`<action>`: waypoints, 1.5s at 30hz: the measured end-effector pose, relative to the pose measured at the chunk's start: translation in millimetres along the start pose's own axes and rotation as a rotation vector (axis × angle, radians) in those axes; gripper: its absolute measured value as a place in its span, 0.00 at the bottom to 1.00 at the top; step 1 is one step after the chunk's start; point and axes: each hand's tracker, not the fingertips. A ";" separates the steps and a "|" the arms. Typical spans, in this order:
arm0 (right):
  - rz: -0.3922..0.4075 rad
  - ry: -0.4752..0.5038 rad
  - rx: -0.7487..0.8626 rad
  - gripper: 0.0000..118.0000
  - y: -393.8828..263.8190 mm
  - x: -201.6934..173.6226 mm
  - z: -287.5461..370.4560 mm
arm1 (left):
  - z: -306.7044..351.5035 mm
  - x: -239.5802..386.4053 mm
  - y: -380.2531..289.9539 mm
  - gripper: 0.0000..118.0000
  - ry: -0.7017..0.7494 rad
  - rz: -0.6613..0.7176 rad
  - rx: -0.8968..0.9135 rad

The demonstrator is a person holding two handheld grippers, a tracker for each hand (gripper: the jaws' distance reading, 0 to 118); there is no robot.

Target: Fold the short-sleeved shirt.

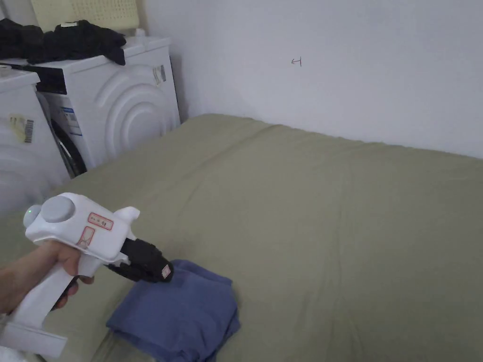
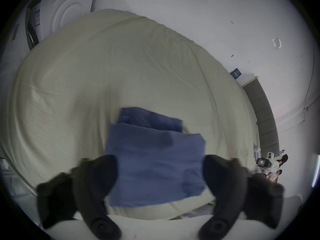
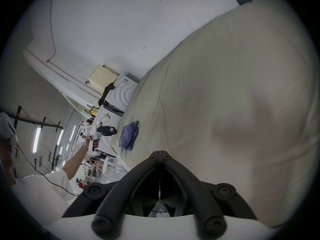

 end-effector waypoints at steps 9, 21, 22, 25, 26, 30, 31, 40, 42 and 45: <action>0.338 -0.366 0.179 0.00 13.2 -46.8 41.9 | -46.2 224.9 -94.9 0.00 -0.044 -0.235 0.253; 0.654 -0.698 0.526 0.01 -3.1 -117.8 89.8 | -55.5 431.2 -207.6 0.00 0.135 -0.394 0.850; 0.651 -0.707 0.542 0.01 -4.7 -120.3 93.5 | -54.1 439.2 -209.2 0.00 0.138 -0.406 0.848; 0.656 -0.742 0.605 0.01 -8.0 -120.9 103.7 | -47.3 451.8 -215.6 0.00 0.142 -0.438 0.871; 0.657 -0.738 0.613 0.01 -9.5 -121.3 107.0 | -46.2 455.9 -216.5 0.00 0.148 -0.429 0.862; 0.632 -0.744 0.633 0.01 -11.1 -128.4 120.7 | -42.3 465.0 -226.6 0.00 0.191 -0.466 0.869; 0.625 -0.741 0.634 0.01 -10.7 -128.3 123.7 | -39.3 462.5 -228.4 0.00 0.179 -0.458 0.868; 0.641 -0.736 0.645 0.01 -14.3 -129.4 126.3 | -34.1 457.4 -235.0 0.00 0.234 -0.476 0.860; 0.635 -0.735 0.646 0.01 -13.7 -129.0 127.2 | -34.5 455.3 -234.2 0.00 0.245 -0.488 0.848; 0.630 -0.737 0.654 0.01 -14.2 -129.0 128.4 | -33.0 450.9 -234.5 0.03 0.250 -0.469 0.858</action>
